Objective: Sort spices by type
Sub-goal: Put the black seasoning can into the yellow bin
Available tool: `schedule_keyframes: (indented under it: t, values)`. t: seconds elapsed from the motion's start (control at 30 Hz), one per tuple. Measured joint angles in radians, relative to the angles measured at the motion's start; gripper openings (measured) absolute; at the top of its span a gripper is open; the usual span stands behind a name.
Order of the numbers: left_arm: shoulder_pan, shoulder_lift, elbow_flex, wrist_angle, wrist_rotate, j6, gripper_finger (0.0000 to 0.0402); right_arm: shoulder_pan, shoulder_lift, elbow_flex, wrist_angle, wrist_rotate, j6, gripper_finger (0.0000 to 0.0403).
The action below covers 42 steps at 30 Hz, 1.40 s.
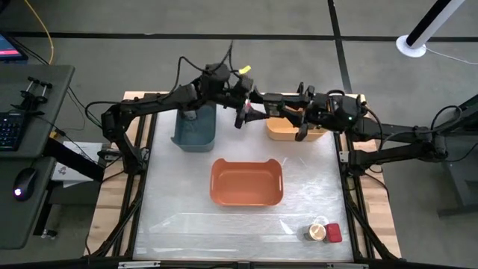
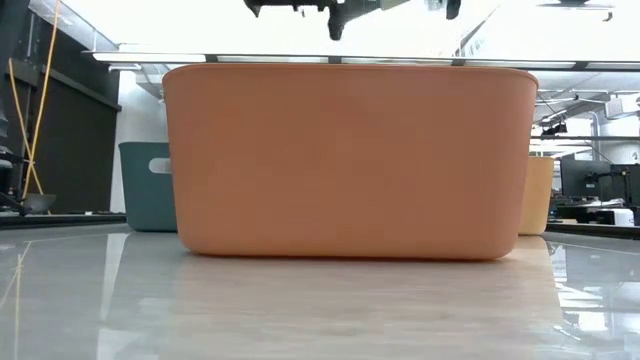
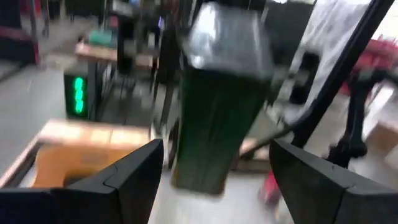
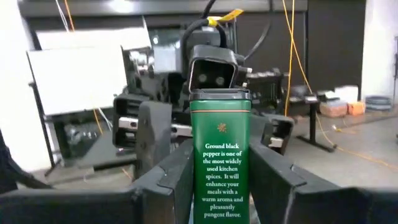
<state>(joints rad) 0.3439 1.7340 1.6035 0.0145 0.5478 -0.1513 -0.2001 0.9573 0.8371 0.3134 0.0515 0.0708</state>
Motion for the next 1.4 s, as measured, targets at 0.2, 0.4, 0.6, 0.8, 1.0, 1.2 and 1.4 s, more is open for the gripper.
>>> schedule_keyframes:
  t: [0.2, 0.4, 0.6, 0.8, 1.0, 1.2, 1.4]
  values:
    - [-0.008, -0.001, 0.000, 0.156, -0.005, -0.079, 0.0278, 0.000, 0.001, 0.000, 0.051, -0.007, 0.012, 0.0124]
    - [-0.035, 0.005, 0.000, 0.169, -0.055, -0.067, 0.0278, 0.000, 0.019, 0.000, 0.133, -0.040, 0.030, 0.0124]
    - [-0.051, 0.005, 0.000, 0.225, -0.117, -0.030, 0.0260, 0.000, 0.068, 0.000, 0.191, -0.084, 0.082, 0.0124]
    - [-0.052, 0.005, 0.000, 0.183, -0.113, -0.029, 0.0183, 0.000, 0.082, 0.000, 0.251, -0.088, 0.072, 0.0124]
    - [-0.053, 0.005, 0.000, 0.173, -0.106, -0.024, 0.0096, 0.000, 0.065, -0.001, 0.266, -0.086, 0.049, 0.0124]
    - [-0.053, 0.005, 0.000, 0.173, -0.110, -0.019, 0.0080, -0.001, 0.063, -0.001, 0.253, -0.077, 0.113, 0.0124]
    - [-0.045, 0.004, -0.001, 0.113, -0.118, 0.006, 0.0080, 0.000, 0.042, -0.002, 0.249, 0.007, 0.139, 0.0159]
